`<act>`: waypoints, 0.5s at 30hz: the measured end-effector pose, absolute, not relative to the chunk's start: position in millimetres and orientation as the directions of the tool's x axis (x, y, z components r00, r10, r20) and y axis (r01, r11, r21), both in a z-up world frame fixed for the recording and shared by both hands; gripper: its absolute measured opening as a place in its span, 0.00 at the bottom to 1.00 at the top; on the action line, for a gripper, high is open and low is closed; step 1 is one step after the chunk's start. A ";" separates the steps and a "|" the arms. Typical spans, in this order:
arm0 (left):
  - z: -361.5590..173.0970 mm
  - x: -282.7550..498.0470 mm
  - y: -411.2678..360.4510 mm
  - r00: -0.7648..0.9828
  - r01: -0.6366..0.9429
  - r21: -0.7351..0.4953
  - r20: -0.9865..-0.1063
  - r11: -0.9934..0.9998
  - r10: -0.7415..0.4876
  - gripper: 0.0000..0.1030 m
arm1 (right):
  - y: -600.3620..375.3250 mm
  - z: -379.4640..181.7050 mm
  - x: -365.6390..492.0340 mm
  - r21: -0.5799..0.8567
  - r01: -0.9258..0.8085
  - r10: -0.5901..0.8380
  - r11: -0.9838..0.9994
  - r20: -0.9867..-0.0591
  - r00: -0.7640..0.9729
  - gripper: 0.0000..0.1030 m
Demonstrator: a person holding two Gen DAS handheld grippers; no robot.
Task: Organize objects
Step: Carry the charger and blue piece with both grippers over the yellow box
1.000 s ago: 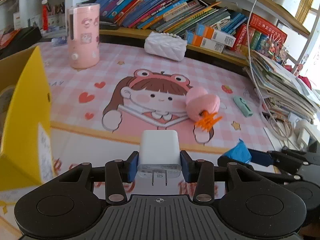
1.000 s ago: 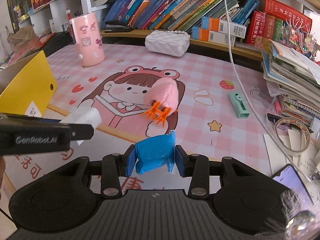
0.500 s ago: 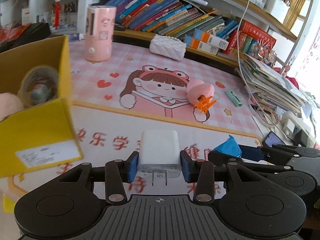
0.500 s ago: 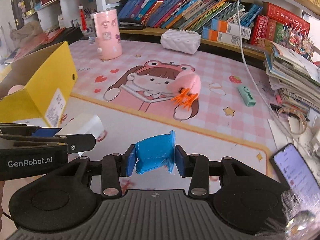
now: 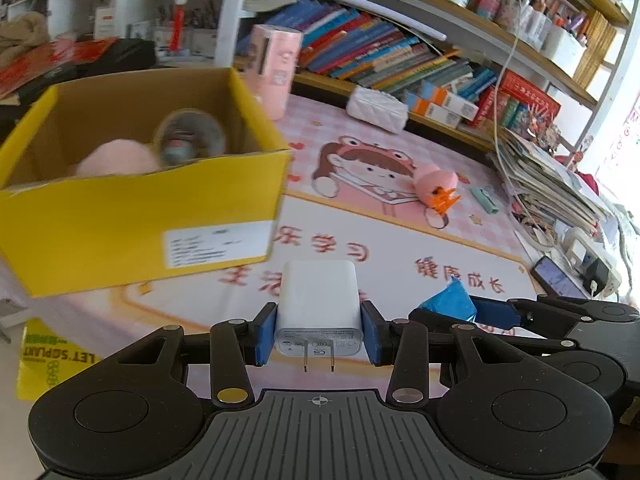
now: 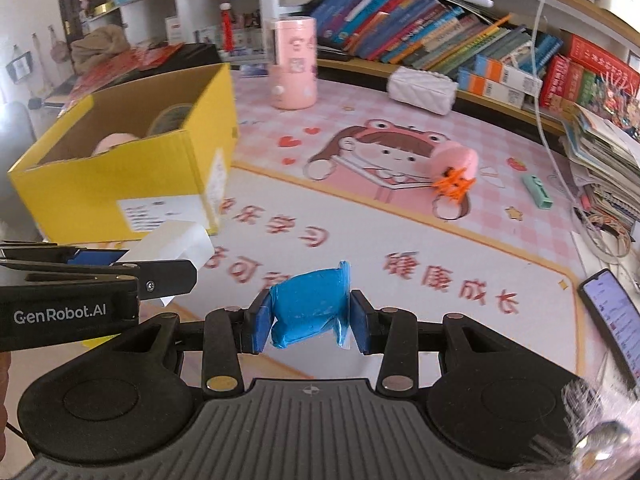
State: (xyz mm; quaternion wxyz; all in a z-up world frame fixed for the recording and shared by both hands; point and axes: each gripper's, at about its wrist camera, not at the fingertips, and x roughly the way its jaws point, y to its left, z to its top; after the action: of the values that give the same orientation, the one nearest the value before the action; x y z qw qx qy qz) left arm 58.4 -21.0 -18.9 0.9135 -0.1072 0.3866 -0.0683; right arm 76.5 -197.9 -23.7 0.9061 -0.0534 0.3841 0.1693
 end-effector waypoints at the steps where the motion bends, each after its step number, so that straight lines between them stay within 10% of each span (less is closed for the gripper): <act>1: -18.1 53.7 -15.5 0.695 0.036 -0.248 -0.690 0.968 -0.203 0.40 | -192.2 -23.4 72.5 0.034 -0.354 0.271 0.935 -0.713 0.646 0.37; 15: -9.6 -2.3 52.9 0.741 -0.084 -0.236 -0.665 0.968 -0.098 0.40 | -118.3 -17.7 29.0 0.038 -0.469 0.361 0.882 -0.695 0.622 0.36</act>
State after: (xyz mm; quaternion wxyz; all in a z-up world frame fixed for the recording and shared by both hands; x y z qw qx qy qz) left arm -2.3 52.9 -9.6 0.9244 -0.1259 0.3600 -0.0039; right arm 29.0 -118.3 -17.7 0.8975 -0.0735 0.3682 0.2313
